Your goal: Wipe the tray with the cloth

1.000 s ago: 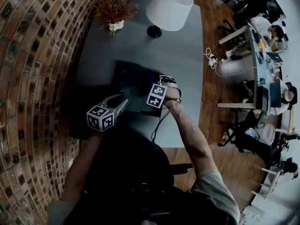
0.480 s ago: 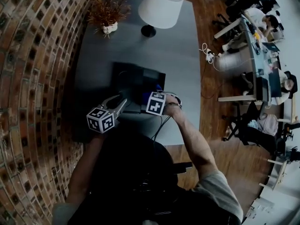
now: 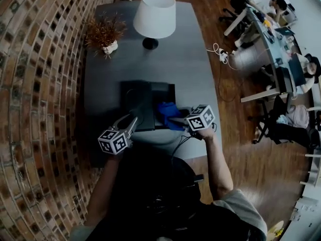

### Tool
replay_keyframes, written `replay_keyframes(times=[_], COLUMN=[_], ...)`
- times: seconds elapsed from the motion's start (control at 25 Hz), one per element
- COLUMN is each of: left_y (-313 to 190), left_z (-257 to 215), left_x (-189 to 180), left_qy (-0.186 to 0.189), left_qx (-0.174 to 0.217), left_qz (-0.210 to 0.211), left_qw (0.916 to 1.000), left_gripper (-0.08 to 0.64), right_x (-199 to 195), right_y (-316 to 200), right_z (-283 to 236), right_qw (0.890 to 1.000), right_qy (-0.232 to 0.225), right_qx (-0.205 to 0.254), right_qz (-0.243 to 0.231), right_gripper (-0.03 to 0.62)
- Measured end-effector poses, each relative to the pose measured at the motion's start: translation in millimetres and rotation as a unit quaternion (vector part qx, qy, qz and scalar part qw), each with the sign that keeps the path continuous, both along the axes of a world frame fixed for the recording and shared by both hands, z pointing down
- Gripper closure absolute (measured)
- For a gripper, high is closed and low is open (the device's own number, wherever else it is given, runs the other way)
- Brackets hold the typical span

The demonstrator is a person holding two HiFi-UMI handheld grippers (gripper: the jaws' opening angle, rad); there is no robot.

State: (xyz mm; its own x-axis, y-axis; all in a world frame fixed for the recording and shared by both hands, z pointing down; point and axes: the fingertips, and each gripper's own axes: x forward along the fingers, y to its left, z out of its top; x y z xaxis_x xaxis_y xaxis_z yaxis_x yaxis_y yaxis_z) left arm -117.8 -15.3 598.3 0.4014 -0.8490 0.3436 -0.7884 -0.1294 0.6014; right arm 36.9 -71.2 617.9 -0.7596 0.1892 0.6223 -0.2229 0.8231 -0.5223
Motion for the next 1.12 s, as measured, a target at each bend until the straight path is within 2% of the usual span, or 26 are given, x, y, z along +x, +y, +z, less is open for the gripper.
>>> replay_keyframes(times=[0.08,0.12,0.2,0.28,0.36,0.44,0.52,0.56,0.6,0.64,0.72,0.76,0.8,0.84,0.88,0.92,0.96,1.0,1.04,1.08,1.12], left_y=[-1,-1,-1,-1,-1,-1,-1,-1,-1,0,2,4,6,7,7,7,5,2,-2,-6,-10], left_z=[0,0,1,1,1,1,0,-1,-2,-3,-7,-10,-13,-17,-19,-20,-19,-15,-11,-5,1], left_x=[-2,-3,-4,-3,-3,-2,-2,-1,-1,-2,-10,-17,-26,-35,-46,-57,-67,-74,-78,-79,-77], left_qy=[0.003,0.004,0.006,0.006,0.006,0.005,0.008,0.013,0.022,0.031,0.040,0.038,0.036,0.033,0.031,0.028,0.025,0.024,0.023,0.023,0.022], left_qx=[-0.002,-0.003,-0.006,-0.008,-0.010,-0.011,-0.012,-0.012,-0.011,-0.009,0.000,0.007,0.015,0.022,0.027,0.029,0.028,0.023,0.015,0.006,-0.004], left_qz=[0.001,0.001,0.001,0.001,0.002,0.001,0.000,0.000,-0.001,-0.003,-0.014,-0.024,-0.036,-0.049,-0.064,-0.079,-0.091,-0.097,-0.095,-0.088,-0.077], left_qw=[1.0000,1.0000,1.0000,0.9999,0.9999,0.9999,0.9999,0.9998,0.9997,0.9995,0.9991,0.9990,0.9986,0.9980,0.9971,0.9961,0.9952,0.9948,0.9951,0.9958,0.9968], left_gripper=[0.453,0.453,0.453,0.453,0.453,0.453,0.453,0.453,0.453,0.451,0.431,0.431,0.429,0.414,0.406,0.405,0.389,0.374,0.363,0.338,0.322], right_x=[33,55,106,152,185,203,213,215,214,210,198,191,181,167,147,124,101,79,61,48,40], right_y=[-32,-47,-67,-73,-66,-48,-26,-19,-15,-15,-24,-30,-36,-40,-42,-42,-40,-36,-33,-29,-26], right_z=[-42,-57,-69,-60,-31,13,58,72,77,75,56,43,30,14,-2,-17,-28,-32,-28,-16,2], right_qw=[0.992,0.985,0.975,0.968,0.960,0.943,0.911,0.895,0.882,0.874,0.867,0.869,0.877,0.893,0.916,0.940,0.959,0.970,0.974,0.974,0.974], right_qy=[-0.066,-0.076,-0.049,0.026,0.128,0.242,0.343,0.377,0.397,0.404,0.397,0.385,0.360,0.317,0.254,0.178,0.098,0.029,-0.017,-0.035,-0.028], right_qx=[0.001,0.012,0.048,0.092,0.137,0.183,0.223,0.238,0.253,0.269,0.301,0.312,0.318,0.314,0.298,0.266,0.217,0.158,0.101,0.056,0.025], right_qz=[0.108,0.154,0.212,0.231,0.209,0.136,0.052,0.023,0.005,-0.003,-0.002,0.008,0.026,0.053,0.086,0.122,0.156,0.184,0.204,0.216,0.221], right_gripper=[0.417,0.417,0.417,0.414,0.411,0.407,0.393,0.365,0.309,0.302,0.217,0.173,0.172,0.172,0.172,0.174,0.190,0.254,0.262,0.262,0.262])
